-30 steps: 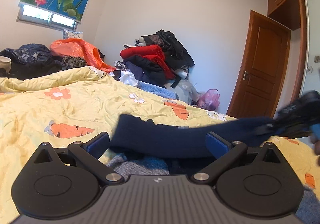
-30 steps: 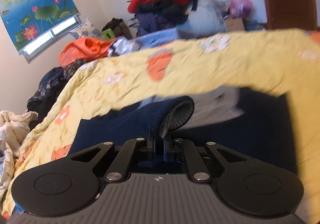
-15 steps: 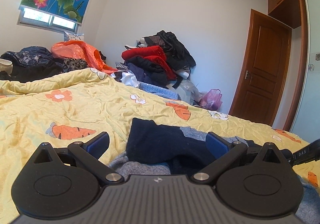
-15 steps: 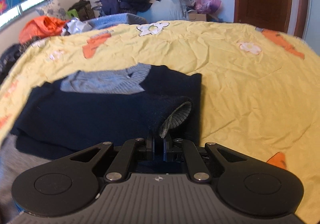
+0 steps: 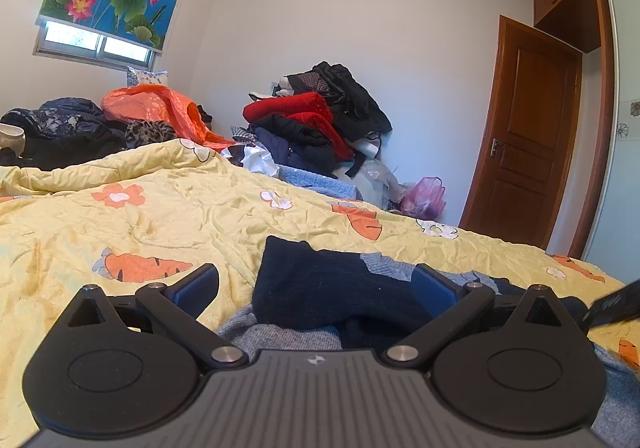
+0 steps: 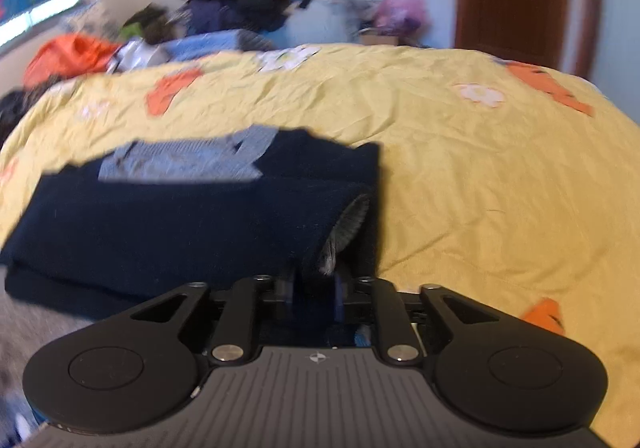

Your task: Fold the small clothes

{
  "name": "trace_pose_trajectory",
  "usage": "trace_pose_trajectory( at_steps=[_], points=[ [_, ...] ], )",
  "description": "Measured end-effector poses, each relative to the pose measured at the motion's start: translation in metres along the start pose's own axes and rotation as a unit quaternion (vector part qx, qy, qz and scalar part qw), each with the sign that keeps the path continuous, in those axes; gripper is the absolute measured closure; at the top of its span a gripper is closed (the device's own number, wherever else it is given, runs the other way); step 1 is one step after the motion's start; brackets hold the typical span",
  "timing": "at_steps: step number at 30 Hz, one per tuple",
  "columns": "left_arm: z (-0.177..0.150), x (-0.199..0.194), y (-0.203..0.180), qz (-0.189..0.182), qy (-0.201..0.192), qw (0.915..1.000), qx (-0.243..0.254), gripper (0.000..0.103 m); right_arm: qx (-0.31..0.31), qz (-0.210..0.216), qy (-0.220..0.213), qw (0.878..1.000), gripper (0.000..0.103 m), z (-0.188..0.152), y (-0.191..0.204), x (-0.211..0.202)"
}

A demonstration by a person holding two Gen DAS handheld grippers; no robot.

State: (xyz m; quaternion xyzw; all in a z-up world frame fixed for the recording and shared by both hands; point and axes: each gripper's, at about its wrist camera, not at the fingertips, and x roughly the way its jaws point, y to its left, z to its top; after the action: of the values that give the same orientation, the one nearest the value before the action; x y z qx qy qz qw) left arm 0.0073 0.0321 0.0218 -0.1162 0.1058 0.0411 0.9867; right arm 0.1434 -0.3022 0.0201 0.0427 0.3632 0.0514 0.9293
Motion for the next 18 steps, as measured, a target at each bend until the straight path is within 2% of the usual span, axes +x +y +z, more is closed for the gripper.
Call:
trace_pose_trajectory(
  at_steps=[2,3,4,5,6,8,10,12,13,14,16,18],
  points=[
    [0.0,0.0,-0.002,0.0,0.001,1.0,0.003,0.0,-0.003,-0.019,-0.068,0.997,0.066,-0.006,0.01,-0.029],
    [0.001,0.001,-0.003,0.001,0.003,1.0,0.006,0.0,-0.01,-0.014,-0.102,0.995,0.057,-0.011,0.018,-0.042],
    [0.001,0.003,-0.004,0.001,0.008,0.9999,0.011,0.0,-0.023,0.001,-0.121,0.992,0.043,-0.016,0.028,-0.05],
    [0.001,0.005,-0.007,-0.001,0.016,0.9997,0.019,0.0,-0.039,0.016,-0.127,0.991,0.037,-0.021,0.038,-0.053],
    [0.001,0.008,-0.009,-0.008,0.029,0.9992,0.027,0.0,-0.057,0.028,-0.121,0.991,0.026,-0.026,0.048,-0.052],
    [0.001,0.017,-0.015,-0.025,0.067,0.9963,0.049,0.0,-0.086,0.041,-0.102,0.99,0.027,-0.034,0.063,-0.038],
    [-0.002,0.027,-0.021,-0.043,0.11,0.9903,0.073,0.0,-0.089,0.035,-0.073,0.993,0.028,-0.04,0.068,-0.019],
    [-0.006,0.04,-0.027,-0.054,0.16,0.9814,0.092,0.0,-0.073,0.029,-0.042,0.996,0.024,-0.047,0.062,-0.002],
    [-0.007,0.05,-0.029,-0.057,0.194,0.9747,0.096,0.0,-0.069,0.033,-0.049,0.996,0.017,-0.05,0.057,0.001],
    [-0.011,0.062,-0.028,-0.06,0.234,0.9657,0.094,0.0,-0.055,0.049,-0.049,0.996,0.015,-0.05,0.052,-0.001],
    [-0.011,0.068,-0.027,-0.059,0.244,0.9627,0.101,0.0,-0.042,0.063,-0.048,0.996,0.007,-0.051,0.049,0.0],
    [-0.011,0.067,-0.026,-0.061,0.246,0.9612,0.108,0.0,-0.056,0.064,-0.039,0.996,0.001,-0.052,0.054,0.002]
  ],
)
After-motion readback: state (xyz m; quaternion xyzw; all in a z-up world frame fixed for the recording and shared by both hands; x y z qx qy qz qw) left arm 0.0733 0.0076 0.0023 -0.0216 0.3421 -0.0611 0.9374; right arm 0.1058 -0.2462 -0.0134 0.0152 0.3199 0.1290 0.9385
